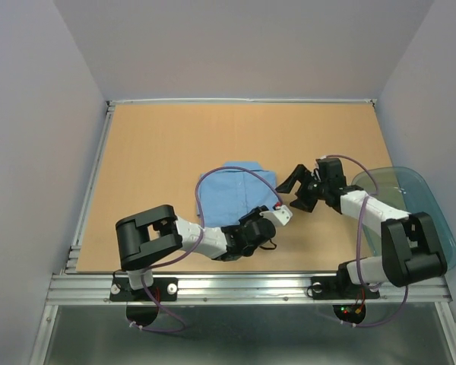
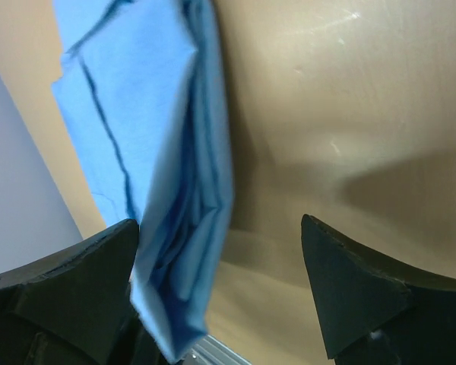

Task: Fold and stack the long sleeve shirts
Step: Fold the shirt

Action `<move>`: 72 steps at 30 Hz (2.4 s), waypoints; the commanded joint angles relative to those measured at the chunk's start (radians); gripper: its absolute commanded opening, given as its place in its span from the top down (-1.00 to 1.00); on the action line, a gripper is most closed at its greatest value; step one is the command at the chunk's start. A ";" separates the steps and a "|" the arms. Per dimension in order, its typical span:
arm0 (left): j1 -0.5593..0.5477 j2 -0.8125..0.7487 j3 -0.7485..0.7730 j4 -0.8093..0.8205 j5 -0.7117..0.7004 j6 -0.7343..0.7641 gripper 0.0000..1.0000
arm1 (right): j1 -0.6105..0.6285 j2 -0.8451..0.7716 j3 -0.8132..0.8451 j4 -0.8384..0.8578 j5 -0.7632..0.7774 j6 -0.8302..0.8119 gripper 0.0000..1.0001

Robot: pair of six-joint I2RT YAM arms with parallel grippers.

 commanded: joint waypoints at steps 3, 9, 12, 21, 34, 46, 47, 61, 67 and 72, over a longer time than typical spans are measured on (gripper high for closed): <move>-0.009 -0.079 -0.010 -0.023 -0.012 -0.068 0.60 | -0.007 0.100 0.046 0.061 -0.102 0.033 -0.86; -0.021 -0.081 0.005 -0.052 -0.003 -0.079 0.60 | -0.004 0.159 0.046 0.198 -0.174 0.097 -0.87; -0.029 -0.079 0.008 -0.058 -0.014 -0.085 0.60 | -0.004 0.198 0.055 0.239 -0.197 0.120 -0.87; -0.038 -0.092 0.024 -0.064 -0.023 -0.108 0.60 | 0.047 0.372 0.052 0.378 -0.274 0.154 -0.84; -0.058 -0.118 0.007 -0.074 -0.042 -0.125 0.60 | 0.116 0.505 0.077 0.494 -0.290 0.148 -0.32; -0.058 -0.162 0.065 -0.235 -0.043 -0.246 -0.16 | 0.097 0.355 0.072 0.467 -0.278 0.106 0.99; -0.058 -0.176 0.079 -0.270 -0.029 -0.262 -0.25 | 0.093 0.346 0.084 0.454 -0.277 0.103 0.99; 0.323 -0.532 0.261 -0.670 0.454 -0.509 -0.84 | -0.009 0.243 0.501 -0.262 -0.108 -0.324 0.99; 0.525 -0.602 0.286 -0.761 0.532 -0.460 -0.83 | -0.010 0.284 0.894 -0.763 0.223 -0.553 0.99; 0.600 -0.627 0.300 -0.793 0.595 -0.450 -0.83 | -0.009 0.364 1.342 -1.119 0.585 -0.630 0.99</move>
